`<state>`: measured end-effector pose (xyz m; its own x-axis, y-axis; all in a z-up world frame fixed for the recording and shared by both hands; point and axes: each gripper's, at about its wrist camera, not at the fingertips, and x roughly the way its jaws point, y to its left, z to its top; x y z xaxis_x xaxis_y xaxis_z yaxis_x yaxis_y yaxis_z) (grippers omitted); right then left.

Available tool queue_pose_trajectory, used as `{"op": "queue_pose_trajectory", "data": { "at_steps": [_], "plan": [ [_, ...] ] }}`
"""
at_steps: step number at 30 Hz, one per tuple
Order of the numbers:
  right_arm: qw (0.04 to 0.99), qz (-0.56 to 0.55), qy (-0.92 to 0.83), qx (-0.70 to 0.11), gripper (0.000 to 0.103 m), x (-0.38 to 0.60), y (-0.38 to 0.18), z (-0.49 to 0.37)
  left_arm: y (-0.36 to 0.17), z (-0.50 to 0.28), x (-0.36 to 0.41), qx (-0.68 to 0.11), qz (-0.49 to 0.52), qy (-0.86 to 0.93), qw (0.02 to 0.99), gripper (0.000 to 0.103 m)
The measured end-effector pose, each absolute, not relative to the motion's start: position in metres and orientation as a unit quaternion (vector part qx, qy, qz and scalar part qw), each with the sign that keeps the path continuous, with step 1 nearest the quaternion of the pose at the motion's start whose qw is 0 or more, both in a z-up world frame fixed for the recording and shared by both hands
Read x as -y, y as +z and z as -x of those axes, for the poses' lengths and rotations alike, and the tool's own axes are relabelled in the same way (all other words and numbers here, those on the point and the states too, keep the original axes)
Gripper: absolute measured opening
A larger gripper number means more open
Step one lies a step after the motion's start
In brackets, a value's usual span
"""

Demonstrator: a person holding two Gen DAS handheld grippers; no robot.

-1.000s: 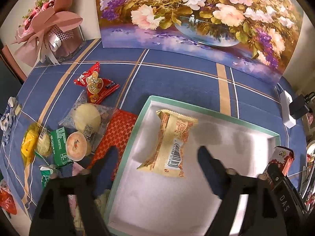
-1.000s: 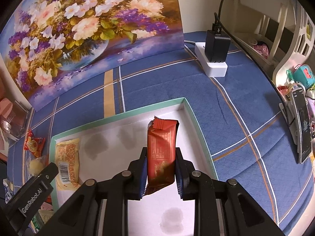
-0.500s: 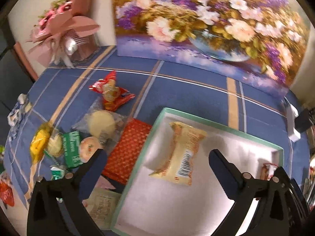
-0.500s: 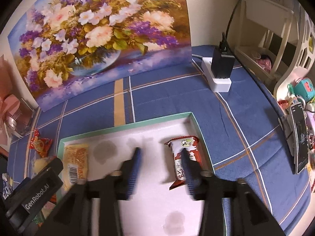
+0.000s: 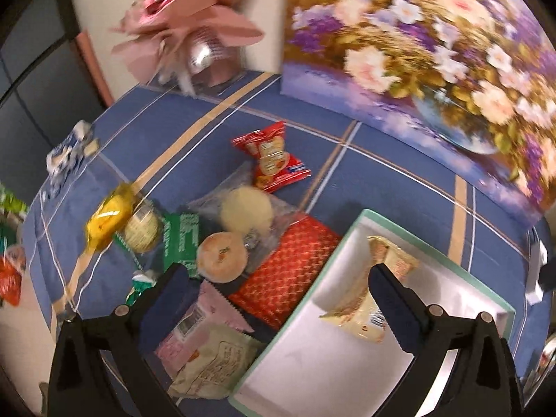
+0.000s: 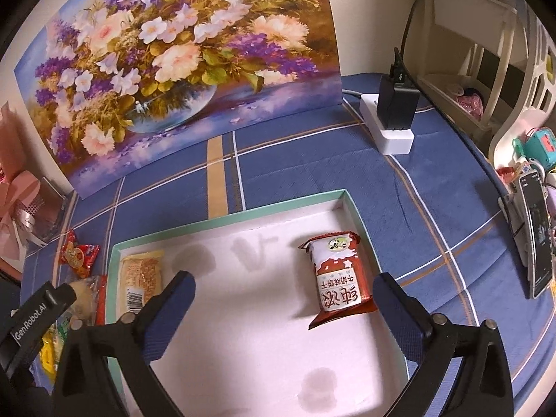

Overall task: Organize snacks
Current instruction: 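Lower the brown chocolate bar into the tray and open the right tool, then grasp the green-and-silver pack with left tool while right tool grasps cream biscuit pack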

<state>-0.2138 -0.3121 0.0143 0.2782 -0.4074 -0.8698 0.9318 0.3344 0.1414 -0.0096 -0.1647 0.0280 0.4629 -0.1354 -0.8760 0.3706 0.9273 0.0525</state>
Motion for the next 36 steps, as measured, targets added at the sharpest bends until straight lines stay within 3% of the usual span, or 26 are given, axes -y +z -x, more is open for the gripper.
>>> {"op": "queue_pose_trajectory", "data": {
  "at_steps": [36],
  "plan": [
    [0.751,-0.352,-0.413,-0.377,0.103,0.236,0.057,0.185,0.069,-0.023,0.049,-0.492,-0.086,-0.142,0.855,0.103]
  ]
}}
